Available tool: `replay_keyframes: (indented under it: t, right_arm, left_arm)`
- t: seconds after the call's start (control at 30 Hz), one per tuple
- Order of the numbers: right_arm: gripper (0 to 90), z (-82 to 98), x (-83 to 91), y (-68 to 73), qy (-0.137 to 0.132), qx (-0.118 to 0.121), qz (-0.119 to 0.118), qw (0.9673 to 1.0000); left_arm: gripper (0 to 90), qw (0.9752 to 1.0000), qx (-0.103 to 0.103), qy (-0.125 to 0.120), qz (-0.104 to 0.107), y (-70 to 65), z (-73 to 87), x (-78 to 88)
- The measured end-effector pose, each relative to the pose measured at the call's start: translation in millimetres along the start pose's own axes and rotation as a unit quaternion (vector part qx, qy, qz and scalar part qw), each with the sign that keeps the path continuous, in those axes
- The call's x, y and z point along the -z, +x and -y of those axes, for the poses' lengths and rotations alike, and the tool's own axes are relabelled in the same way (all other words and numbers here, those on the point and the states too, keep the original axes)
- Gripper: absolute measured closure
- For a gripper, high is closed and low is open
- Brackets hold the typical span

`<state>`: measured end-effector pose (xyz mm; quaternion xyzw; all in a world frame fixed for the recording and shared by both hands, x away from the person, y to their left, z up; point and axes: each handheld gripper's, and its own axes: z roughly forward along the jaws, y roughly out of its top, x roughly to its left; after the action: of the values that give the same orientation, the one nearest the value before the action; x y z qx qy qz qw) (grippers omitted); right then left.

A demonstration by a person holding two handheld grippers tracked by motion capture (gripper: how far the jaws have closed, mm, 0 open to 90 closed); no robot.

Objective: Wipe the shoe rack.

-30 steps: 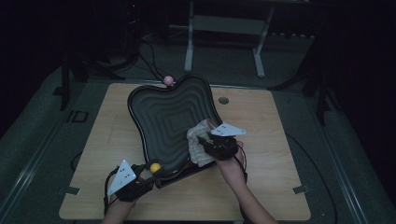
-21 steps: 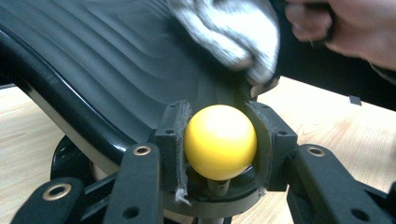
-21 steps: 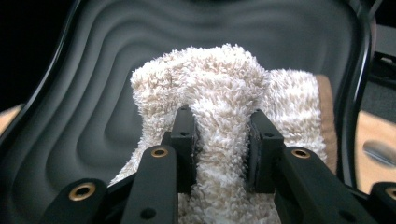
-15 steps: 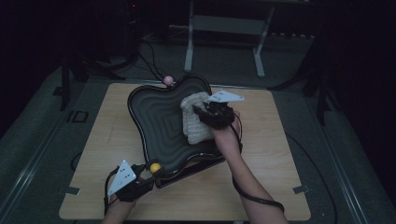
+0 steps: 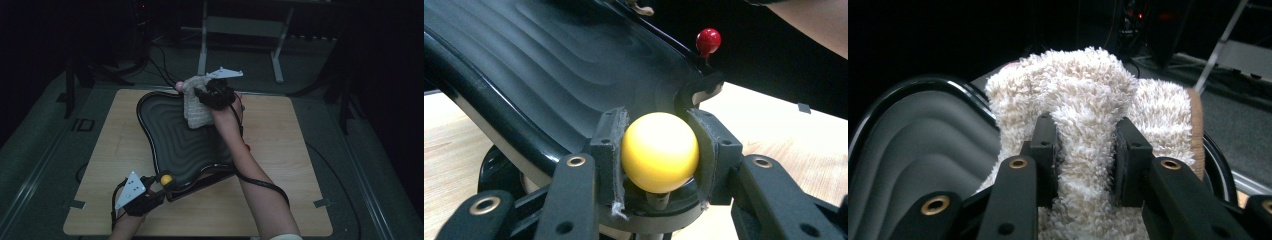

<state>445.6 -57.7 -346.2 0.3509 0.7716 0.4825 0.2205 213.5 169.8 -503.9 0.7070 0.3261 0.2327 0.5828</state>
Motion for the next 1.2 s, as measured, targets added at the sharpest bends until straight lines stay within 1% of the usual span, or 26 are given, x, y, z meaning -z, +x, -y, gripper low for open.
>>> replay_keyframes:
  t: [0.07, 0.13, 0.23, 0.3, 0.37, 0.47, 0.57, 0.63, 0.73, 0.9, 1.07, 1.2]
  right_arm:
    - [68.4, -1.6, -8.4, -0.7, 0.009, -0.004, 0.007, 0.9999]
    - [68.4, -0.2, -14.4, -1.5, 0.016, -0.003, 0.012, 0.9998]
    - [68.3, 7.4, -26.3, -0.9, 0.036, 0.002, 0.02, 0.9992]
    - [68.4, 12.3, -28.5, 0.5, 0.032, 0.003, 0.021, 0.9993]
    - [68.4, 13.4, -28.1, 1.3, 0.03, 0.004, 0.023, 0.9993]
    - [68.4, 17.6, -26.2, 4.3, 0.033, 0.013, 0.024, 0.9991]
    - [68.4, 22.5, -23.0, 3.6, 0.034, 0.015, 0.02, 0.9991]
    - [68.4, 25.5, -20.2, 2.7, 0.038, 0.011, 0.022, 0.999]
    - [68.4, 32.1, -15.9, 2.4, 0.036, 0.013, 0.025, 0.9989]
    - [68.3, 43.7, -7.6, 0.3, 0.033, 0.012, 0.019, 0.9992]
    - [68.2, 53.7, 0.1, -2.1, 0.035, 0.006, 0.018, 0.9992]
    - [68.2, 64.4, 7.1, -1.0, 0.035, 0.009, 0.014, 0.9993]
  left_arm:
    - [59.8, 1.0, 0.0, 0.0, 0.0, 0.0, -0.1, 0.0]
    - [59.8, 1.0, 0.0, 0.001, 0.001, 0.2, -0.1, 0.1]
    - [59.8, 1.0, -0.001, 0.0, 0.001, 0.5, -0.2, -0.1]
    - [59.8, 1.0, 0.0, 0.0, 0.001, 0.1, -0.1, -0.1]
    - [59.8, 1.0, 0.0, 0.0, 0.0, 0.0, 0.1, -0.1]
    - [59.8, 1.0, 0.0, 0.0, 0.001, 0.3, -0.1, -0.2]
    - [59.8, 1.0, 0.0, 0.0, 0.001, 0.3, -0.4, -0.3]
    - [59.8, 1.0, 0.0, 0.001, 0.0, 0.0, -0.3, -0.2]
    - [59.8, 1.0, 0.0, 0.001, 0.0, 0.0, -0.4, -0.1]
    - [59.8, 1.0, 0.001, 0.0, -0.001, -0.1, -0.2, -0.1]
    - [59.8, 1.0, 0.0, 0.001, -0.001, -0.2, -0.2, -0.1]
    - [59.8, 1.0, 0.0, 0.002, -0.001, -0.1, -0.4, -0.2]
